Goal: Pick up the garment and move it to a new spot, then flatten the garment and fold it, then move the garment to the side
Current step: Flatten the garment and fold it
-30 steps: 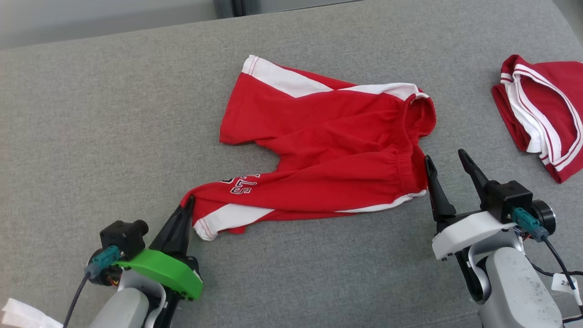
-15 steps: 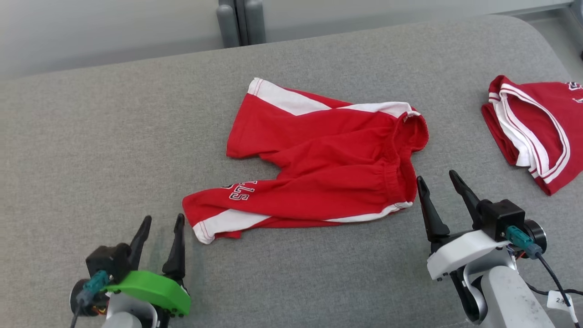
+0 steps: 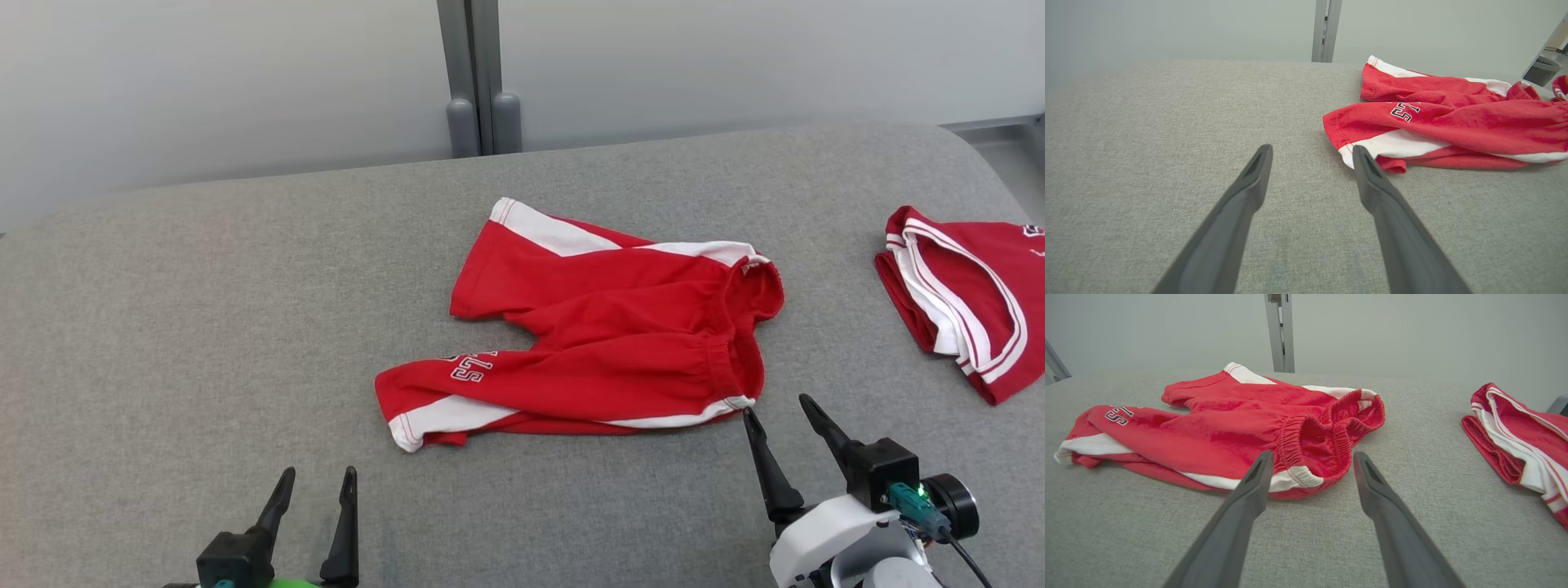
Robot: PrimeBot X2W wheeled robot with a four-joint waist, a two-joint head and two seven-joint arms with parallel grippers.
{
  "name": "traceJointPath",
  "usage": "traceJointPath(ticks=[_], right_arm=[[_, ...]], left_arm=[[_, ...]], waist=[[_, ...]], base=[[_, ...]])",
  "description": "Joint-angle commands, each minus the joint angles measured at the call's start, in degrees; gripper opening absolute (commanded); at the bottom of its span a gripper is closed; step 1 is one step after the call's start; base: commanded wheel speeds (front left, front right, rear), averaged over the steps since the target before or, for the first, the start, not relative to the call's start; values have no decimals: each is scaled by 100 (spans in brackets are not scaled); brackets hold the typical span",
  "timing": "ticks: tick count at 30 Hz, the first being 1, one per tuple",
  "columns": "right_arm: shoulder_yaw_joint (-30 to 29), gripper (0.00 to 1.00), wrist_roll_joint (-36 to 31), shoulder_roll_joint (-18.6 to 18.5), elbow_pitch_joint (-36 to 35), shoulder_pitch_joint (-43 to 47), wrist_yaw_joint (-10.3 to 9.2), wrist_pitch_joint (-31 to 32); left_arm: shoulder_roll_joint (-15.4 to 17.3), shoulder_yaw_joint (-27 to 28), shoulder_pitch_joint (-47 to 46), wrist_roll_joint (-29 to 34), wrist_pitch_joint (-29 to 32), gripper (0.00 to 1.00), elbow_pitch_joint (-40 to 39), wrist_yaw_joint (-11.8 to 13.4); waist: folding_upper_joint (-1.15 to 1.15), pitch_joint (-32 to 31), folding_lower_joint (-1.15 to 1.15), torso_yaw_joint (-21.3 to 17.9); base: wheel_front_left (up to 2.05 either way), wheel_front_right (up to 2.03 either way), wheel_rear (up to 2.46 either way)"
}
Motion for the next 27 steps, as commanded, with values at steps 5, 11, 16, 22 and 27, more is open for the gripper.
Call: traceJointPath(ticks=[5, 11, 16, 22, 27], right_arm=[[-73, 100, -94, -18, 91, 120, -7, -25], [-6, 100, -316, -18, 296, -115, -7, -25], [-20, 100, -762, -18, 658, -480, -7, -25], [-55, 100, -1291, -18, 1305, -972, -7, -25], [20, 100, -1445, -19, 1416, -1219, -7, -25]], left_arm=[[-112, 43, 156, 83, 0, 100, -20, 11], [-132, -59, -6, -1, 0, 100, 19, 11], [-48, -162, -174, -129, 1, 100, 42, 11], [20, -312, -342, -263, 1, 100, 55, 11], [62, -376, -421, -382, 1, 100, 36, 11]], waist=[[0, -119, 0, 109], [0, 36, 0, 99], [0, 280, 0, 129], [0, 506, 0, 206], [0, 606, 0, 247]], base=[[0, 0, 0], [0, 0, 0], [0, 0, 0], [0, 0, 0], [0, 0, 0]])
